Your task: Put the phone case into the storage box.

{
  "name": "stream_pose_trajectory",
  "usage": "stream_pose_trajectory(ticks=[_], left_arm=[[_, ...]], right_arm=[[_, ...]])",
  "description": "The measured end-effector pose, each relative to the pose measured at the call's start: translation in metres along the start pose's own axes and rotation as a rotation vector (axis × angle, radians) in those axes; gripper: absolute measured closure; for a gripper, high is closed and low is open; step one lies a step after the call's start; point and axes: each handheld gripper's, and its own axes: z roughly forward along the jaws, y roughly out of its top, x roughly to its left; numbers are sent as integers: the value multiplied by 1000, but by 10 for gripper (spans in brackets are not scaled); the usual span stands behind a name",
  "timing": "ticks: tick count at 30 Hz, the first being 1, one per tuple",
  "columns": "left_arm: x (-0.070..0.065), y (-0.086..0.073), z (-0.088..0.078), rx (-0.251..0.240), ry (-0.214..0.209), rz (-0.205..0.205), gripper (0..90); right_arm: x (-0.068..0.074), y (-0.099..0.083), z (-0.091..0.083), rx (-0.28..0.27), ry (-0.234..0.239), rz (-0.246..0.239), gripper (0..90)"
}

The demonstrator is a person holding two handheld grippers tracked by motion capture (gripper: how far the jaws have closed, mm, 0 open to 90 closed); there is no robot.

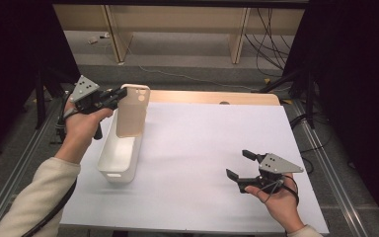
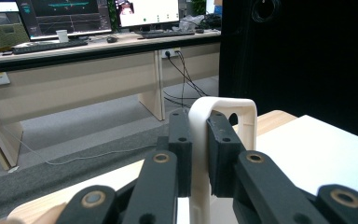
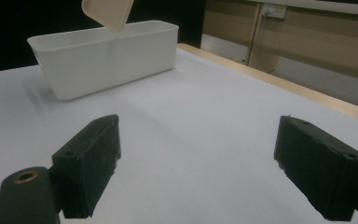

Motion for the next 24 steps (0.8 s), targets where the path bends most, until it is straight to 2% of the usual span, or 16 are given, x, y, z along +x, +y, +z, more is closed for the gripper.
stream_pose_trajectory(ticks=[1,6,10,11,13,14,17,24], left_arm=[[0,0,0,-1,1,0,819],[3,0,0,-2,6,0,819],[5,0,0,-1,10,1,819],[5,0,0,-1,12,2,819],[7,0,0,-3,15,2,819],[7,0,-1,-2,15,2,819],[8,0,-1,-2,18,3,819],[11,-1,-1,0,23,12,818]], right_arm=[[-1,0,0,-11,-5,-16,158],[-1,0,2,-26,2,-17,157],[-1,0,2,-26,2,-17,157],[0,0,1,-8,8,1,158],[0,0,0,-1,2,0,158],[-1,0,2,-24,3,-15,158],[-1,-1,2,-27,3,-16,158],[0,0,0,0,3,0,158]])
